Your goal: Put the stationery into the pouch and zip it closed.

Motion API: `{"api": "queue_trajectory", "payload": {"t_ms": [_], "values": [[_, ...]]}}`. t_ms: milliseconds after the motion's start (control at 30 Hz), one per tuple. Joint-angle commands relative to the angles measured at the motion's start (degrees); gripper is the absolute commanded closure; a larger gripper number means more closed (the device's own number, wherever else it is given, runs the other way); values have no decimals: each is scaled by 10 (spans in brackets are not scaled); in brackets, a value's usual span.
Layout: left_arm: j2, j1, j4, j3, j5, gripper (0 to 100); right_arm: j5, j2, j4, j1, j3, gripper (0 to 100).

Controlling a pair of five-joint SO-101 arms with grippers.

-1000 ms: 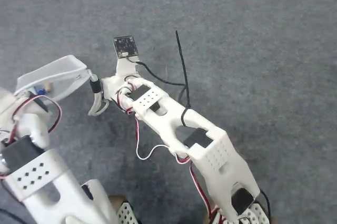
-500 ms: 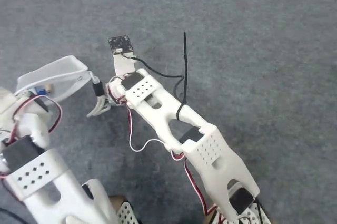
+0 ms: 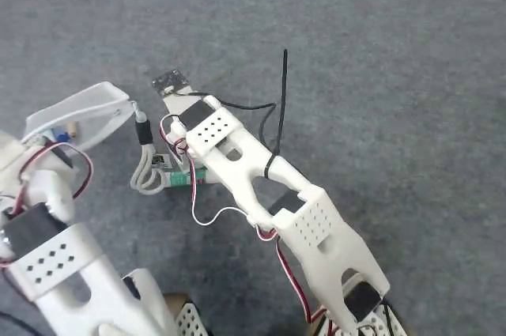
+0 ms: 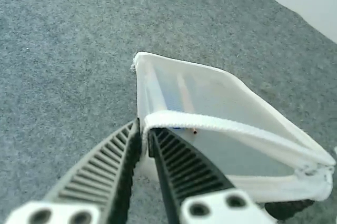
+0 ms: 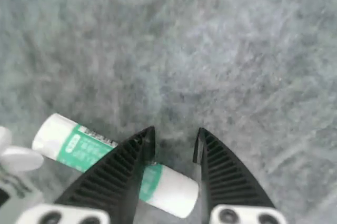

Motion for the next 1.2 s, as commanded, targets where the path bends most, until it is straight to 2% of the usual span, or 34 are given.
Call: {"api": "queue_trajectory", "payload": {"t_ms": [0,267,700,900,1067,1167], "values": [[0,2,-23,-22,6,987,45,-57,36,-4,-30,875],[2,2,-23,-22,6,987,171,-134,119,-5,-30,875],[3,2,-23,-22,6,987,248,-188,186,-4,-25,872],[3,1,-22,-22,6,987,249,-213,150,-15,40,871],[3,-2,-21,-22,5,987,252,-245,66,-48,148,868],[2,-2,-20,-22,5,987,274,-270,22,-63,214,814]]}}
